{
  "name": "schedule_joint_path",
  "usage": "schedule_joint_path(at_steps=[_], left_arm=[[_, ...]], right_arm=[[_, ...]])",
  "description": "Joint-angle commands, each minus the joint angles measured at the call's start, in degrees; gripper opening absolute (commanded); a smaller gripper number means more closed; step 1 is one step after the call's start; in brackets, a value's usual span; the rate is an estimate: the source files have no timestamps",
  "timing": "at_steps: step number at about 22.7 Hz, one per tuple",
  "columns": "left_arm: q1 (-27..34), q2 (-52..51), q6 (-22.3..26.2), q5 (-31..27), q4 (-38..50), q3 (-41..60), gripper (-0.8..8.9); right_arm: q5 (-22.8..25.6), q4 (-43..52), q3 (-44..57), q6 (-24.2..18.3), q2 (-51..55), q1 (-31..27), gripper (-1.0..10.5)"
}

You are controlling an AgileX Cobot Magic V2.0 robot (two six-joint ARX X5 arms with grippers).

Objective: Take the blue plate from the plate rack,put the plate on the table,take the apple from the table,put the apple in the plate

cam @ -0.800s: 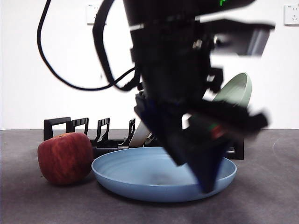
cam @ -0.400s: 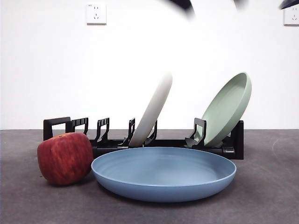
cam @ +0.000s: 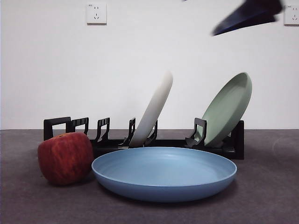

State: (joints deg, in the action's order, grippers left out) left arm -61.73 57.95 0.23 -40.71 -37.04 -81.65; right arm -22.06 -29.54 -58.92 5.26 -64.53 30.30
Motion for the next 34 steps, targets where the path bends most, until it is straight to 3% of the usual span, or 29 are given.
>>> schedule_joint_path(at_steps=[1,11,16,21,26,30,34], left_arm=[[1.0,-2.8,0.3,-4.6,-1.1,0.2,4.09],[1.7,-8.6,-0.3,-13.9,-11.7,0.2,4.09],[1.8,-8.7,-0.3,-16.2,-17.5,0.2,4.09],[1.8,-8.7,-3.1,-16.2,-25.9,0.2,4.08],[1.9,-8.7,-9.8,-16.2,-34.9,0.2,4.08],[1.9,-8.7,-11.1,-16.2,-36.8,0.2,4.08],[1.8,-8.7,-11.2,-16.2,-37.4,0.2,4.08]], right_arm=[[5.6,0.5,-3.2,-2.8,-5.1,5.8,5.3],[14.2,0.7,-15.6,-9.1,-25.0,17.9,5.4],[15.0,0.6,-21.7,-11.5,-34.5,22.1,5.4],[15.3,0.5,-26.3,-12.8,-44.3,25.4,5.4],[16.5,-0.5,-26.3,-13.8,-49.7,26.4,5.4],[16.6,-0.5,-26.3,-13.9,-52.5,26.4,5.2],[17.8,-0.6,-26.3,-13.9,-54.4,26.4,1.4]])
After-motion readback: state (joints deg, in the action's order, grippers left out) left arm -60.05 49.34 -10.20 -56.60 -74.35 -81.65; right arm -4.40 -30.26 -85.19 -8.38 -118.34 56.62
